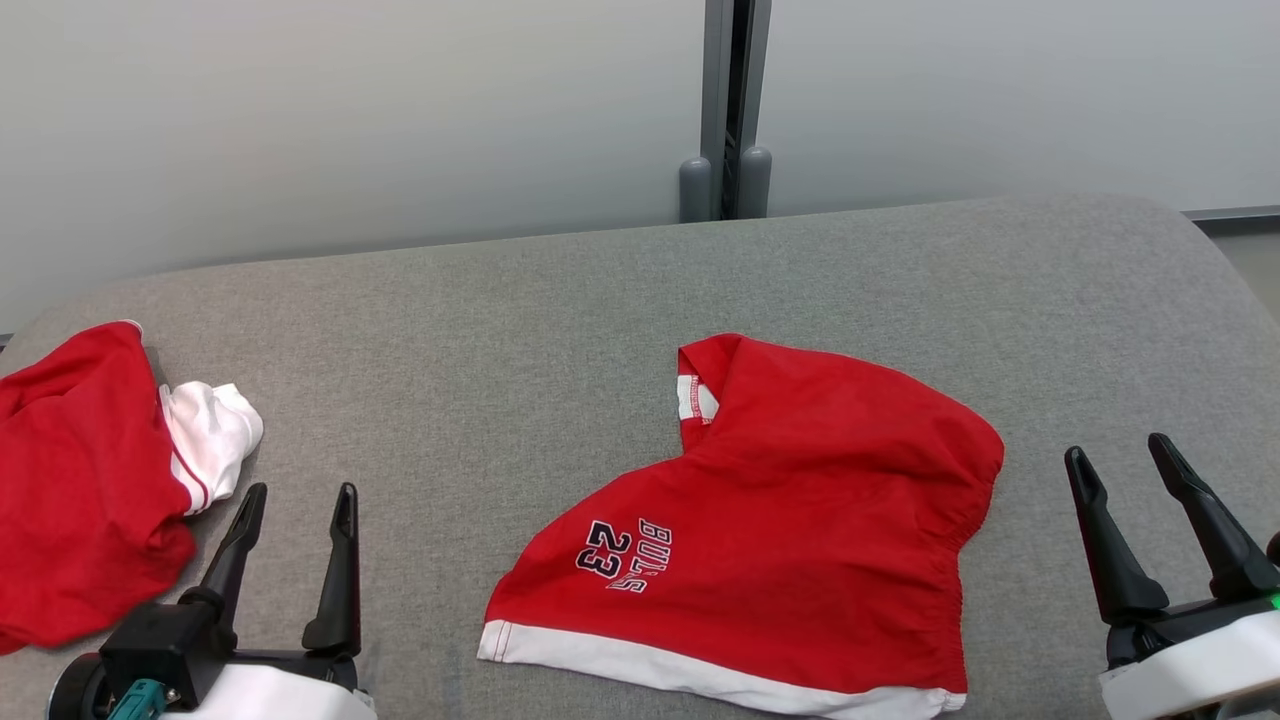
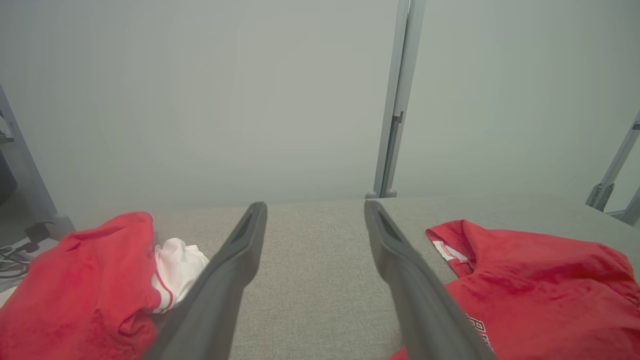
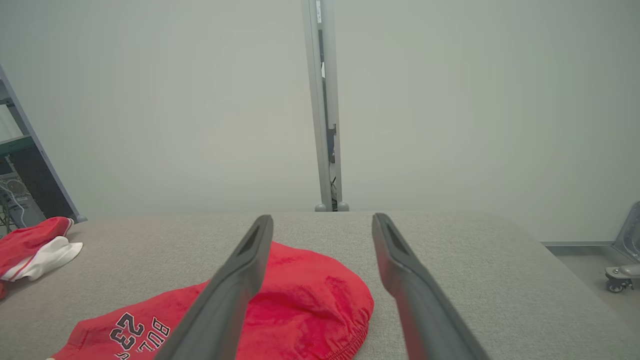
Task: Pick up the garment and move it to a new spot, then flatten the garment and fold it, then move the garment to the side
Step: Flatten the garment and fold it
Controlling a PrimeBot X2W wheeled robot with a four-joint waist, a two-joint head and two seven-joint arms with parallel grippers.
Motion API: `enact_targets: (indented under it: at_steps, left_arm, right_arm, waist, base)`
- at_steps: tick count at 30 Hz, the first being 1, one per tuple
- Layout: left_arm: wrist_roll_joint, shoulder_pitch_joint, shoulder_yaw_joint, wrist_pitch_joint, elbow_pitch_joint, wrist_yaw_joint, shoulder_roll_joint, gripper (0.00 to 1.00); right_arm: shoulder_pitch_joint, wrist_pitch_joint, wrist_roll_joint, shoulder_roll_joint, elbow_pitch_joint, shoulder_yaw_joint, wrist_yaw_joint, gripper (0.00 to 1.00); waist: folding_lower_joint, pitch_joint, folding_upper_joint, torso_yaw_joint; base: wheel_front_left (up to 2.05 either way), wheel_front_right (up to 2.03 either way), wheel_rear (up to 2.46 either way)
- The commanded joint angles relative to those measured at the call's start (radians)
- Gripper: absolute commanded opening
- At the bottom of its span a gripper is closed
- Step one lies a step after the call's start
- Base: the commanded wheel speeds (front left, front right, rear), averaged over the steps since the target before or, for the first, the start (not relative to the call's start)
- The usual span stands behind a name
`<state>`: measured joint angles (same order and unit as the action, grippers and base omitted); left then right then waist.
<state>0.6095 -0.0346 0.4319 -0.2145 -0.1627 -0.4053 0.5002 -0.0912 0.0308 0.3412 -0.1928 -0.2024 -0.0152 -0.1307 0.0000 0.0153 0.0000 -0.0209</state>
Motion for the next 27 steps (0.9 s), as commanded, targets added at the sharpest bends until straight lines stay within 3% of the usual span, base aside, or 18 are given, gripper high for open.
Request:
enact_targets:
  at_steps: [1, 7, 18, 26, 27]
  left_arm:
    - [0.004, 0.001, -0.001, 0.0, 0.0, 0.001, 0.007, 1.0]
    - [0.015, 0.019, 0.03, 0.042, 0.009, 0.033, 0.015, 1.0]
    - [0.094, 0.078, 0.198, 0.251, 0.145, 0.209, -0.006, 1.0]
    - [0.121, 0.118, 0.211, 0.275, 0.271, 0.257, -0.027, 1.0]
    - [0.128, 0.123, 0.213, 0.278, 0.282, 0.265, -0.029, 0.89]
  right_arm:
    - [-0.004, 0.002, 0.001, 0.0, -0.003, -0.001, 0.0, 1.0]
    - [0.0, 0.001, 0.001, 0.005, -0.002, 0.003, 0.0, 1.0]
    - [0.022, -0.009, 0.012, 0.016, 0.011, 0.025, 0.0, 1.0]
    - [0.038, -0.029, 0.022, 0.013, 0.034, 0.035, 0.0, 1.0]
    - [0.037, -0.031, 0.023, 0.01, 0.038, 0.034, 0.0, 1.0]
  waist:
    - [0.0, 0.001, 0.0, 0.0]
    - [0.0, 0.014, 0.0, 0.0]
    - [0.0, 0.103, 0.0, -0.034]
    - [0.0, 0.158, 0.0, -0.061]
    - [0.0, 0.162, 0.0, -0.064]
  base:
    - [0.0, 0.0, 0.0]
    - [0.0, 0.0, 0.0]
    - [0.0, 0.0, 0.0]
    - [0.0, 0.0, 0.0]
    - [0.0, 0.0, 0.0]
